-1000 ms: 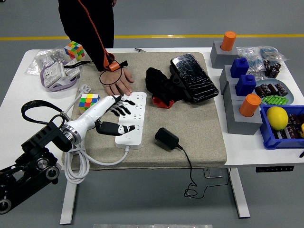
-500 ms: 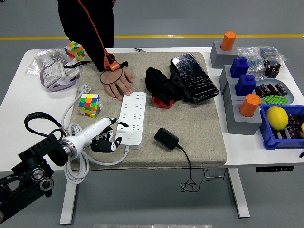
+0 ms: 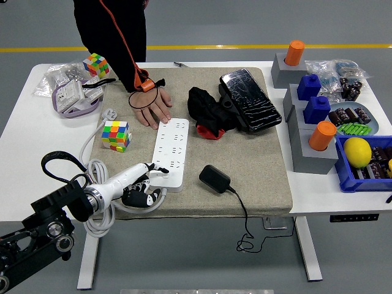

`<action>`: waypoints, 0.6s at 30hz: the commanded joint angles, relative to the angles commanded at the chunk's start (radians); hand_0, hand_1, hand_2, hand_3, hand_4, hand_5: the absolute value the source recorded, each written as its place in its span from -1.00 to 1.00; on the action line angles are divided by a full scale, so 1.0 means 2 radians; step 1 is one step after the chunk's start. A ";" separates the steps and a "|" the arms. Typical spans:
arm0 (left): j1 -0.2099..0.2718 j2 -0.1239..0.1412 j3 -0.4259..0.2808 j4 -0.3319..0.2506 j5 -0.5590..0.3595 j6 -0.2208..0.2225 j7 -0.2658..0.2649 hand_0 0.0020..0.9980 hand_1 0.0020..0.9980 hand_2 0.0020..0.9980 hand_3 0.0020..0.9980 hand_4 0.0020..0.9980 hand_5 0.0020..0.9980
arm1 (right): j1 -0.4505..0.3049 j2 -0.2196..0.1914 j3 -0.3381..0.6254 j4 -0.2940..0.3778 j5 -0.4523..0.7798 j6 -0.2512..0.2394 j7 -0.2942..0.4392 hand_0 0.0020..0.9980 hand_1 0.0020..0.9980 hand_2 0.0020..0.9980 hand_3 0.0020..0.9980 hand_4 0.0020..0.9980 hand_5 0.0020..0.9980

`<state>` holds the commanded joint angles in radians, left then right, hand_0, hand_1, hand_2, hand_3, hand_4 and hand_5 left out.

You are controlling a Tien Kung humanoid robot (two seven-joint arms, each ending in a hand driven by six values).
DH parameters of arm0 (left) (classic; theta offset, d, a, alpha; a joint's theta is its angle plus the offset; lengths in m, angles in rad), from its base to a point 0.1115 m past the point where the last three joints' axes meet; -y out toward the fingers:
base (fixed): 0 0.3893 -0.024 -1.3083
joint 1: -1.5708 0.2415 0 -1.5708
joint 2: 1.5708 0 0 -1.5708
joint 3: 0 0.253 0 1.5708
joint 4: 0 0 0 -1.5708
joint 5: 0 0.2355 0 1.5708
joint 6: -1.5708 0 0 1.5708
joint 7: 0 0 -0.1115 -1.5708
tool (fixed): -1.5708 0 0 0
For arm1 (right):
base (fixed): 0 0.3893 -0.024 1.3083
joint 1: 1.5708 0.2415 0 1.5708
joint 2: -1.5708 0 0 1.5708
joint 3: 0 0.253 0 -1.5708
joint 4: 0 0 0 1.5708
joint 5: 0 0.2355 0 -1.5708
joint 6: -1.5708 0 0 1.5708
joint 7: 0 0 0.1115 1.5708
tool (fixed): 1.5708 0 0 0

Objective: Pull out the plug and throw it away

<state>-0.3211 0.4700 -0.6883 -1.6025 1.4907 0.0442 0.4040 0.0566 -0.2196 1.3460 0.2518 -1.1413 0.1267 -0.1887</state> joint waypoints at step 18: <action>-0.001 -0.005 0.009 0.025 -0.001 -0.005 0.008 -0.91 -0.87 -0.77 0.66 -0.03 -1.00 | -0.001 0.000 0.003 0.000 -0.002 0.000 0.000 0.36 0.43 0.47 0.40 1.00 0.00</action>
<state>-0.3223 0.4602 -0.6707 -1.5533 1.4882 0.0339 0.4194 0.0550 -0.2188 1.3511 0.2512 -1.1444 0.1270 -0.1888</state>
